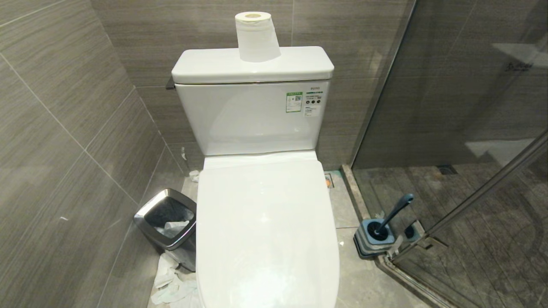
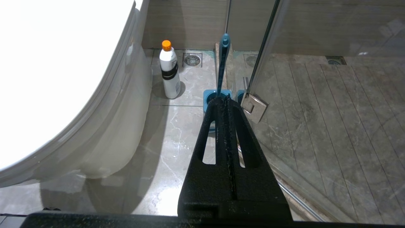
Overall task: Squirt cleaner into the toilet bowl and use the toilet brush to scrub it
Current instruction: Use the left hand to lift the toilet lid slightly
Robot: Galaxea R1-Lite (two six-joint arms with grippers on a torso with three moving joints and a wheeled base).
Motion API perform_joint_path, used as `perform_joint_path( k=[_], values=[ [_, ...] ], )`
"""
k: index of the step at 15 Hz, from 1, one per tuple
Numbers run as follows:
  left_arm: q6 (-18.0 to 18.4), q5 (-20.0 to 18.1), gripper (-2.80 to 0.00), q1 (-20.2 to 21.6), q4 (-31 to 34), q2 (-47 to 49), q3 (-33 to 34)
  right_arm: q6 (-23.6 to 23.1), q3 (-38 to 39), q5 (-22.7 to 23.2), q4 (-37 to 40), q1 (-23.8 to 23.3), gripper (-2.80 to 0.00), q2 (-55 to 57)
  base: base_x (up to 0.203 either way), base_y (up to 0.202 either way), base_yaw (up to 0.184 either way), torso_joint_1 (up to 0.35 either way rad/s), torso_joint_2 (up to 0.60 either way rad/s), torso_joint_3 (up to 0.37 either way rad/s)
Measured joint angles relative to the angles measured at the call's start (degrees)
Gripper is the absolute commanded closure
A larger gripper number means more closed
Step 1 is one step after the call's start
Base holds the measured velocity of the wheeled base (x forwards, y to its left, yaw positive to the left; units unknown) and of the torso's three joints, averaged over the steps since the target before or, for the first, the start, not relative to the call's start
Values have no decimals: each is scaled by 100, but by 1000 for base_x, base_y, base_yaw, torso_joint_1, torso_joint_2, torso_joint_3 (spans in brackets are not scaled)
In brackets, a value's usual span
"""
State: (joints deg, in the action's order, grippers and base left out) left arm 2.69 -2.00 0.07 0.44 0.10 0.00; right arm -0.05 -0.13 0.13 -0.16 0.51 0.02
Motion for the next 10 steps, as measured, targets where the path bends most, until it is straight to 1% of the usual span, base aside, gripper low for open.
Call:
perform_joint_path(
  k=[10],
  values=[
    [2, 5, 0, 0, 0, 0, 0, -4, -2, 0, 2, 0, 0, 0, 0, 0, 0, 0, 0, 0]
  ],
)
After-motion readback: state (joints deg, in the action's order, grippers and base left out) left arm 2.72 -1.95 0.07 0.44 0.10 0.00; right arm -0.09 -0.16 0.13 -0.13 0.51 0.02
